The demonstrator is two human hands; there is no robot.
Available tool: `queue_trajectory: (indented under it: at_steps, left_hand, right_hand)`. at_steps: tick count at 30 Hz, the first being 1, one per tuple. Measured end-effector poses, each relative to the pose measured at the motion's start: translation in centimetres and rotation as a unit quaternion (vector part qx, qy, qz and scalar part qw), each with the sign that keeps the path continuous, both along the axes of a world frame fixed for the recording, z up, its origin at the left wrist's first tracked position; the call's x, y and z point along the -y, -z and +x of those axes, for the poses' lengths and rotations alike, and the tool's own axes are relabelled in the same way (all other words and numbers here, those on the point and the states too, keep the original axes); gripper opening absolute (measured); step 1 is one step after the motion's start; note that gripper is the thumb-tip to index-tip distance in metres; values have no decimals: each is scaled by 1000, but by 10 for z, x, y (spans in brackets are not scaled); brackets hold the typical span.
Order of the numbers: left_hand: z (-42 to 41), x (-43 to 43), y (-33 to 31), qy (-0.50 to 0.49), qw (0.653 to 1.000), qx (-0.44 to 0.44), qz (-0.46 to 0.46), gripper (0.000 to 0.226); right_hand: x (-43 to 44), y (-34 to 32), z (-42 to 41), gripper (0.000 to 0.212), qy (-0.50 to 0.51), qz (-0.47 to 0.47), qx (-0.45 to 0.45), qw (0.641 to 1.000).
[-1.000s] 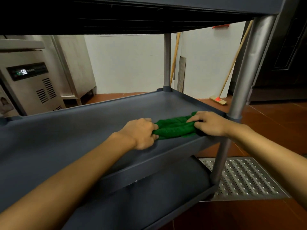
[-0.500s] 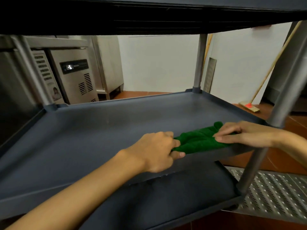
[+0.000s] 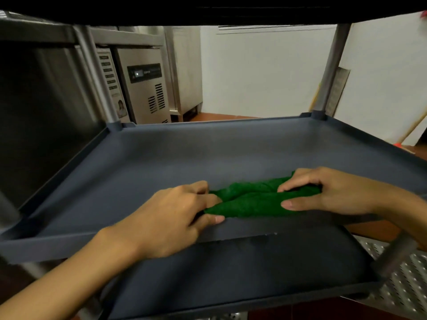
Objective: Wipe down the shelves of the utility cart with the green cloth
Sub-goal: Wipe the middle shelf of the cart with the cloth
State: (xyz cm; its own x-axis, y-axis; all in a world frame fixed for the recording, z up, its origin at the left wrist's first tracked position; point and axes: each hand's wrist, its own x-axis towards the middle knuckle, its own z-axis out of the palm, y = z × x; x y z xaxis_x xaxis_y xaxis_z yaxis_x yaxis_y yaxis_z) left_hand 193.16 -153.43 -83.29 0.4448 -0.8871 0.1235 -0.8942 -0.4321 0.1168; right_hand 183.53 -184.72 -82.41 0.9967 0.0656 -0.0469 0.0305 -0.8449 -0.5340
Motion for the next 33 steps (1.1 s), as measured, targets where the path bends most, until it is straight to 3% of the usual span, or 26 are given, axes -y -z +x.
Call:
queue_trajectory:
  at_steps: [8,17,27,30,33]
  left_hand:
    - [11,-82,7,-49,997,-14,-49,49]
    - [19,-165,7,-121,990,3,-74,41]
    - [19,-212,10,-164,984,27,-61,43]
    - [17,-205,8,-171,980,36,-91,35]
    - [19,-197,-5,-205,968,13,-147,28]
  right_hand:
    - [-73,4,37,41,-60,-4,23,998]
    - [-157,2,82,47,-123,-32,11,992]
    - [-228,3,117,28,-178,-91,33,979]
    - [-218,2,111,23,-172,-44,40,983]
    - [-206,-9,113,38,-141,42,24,989]
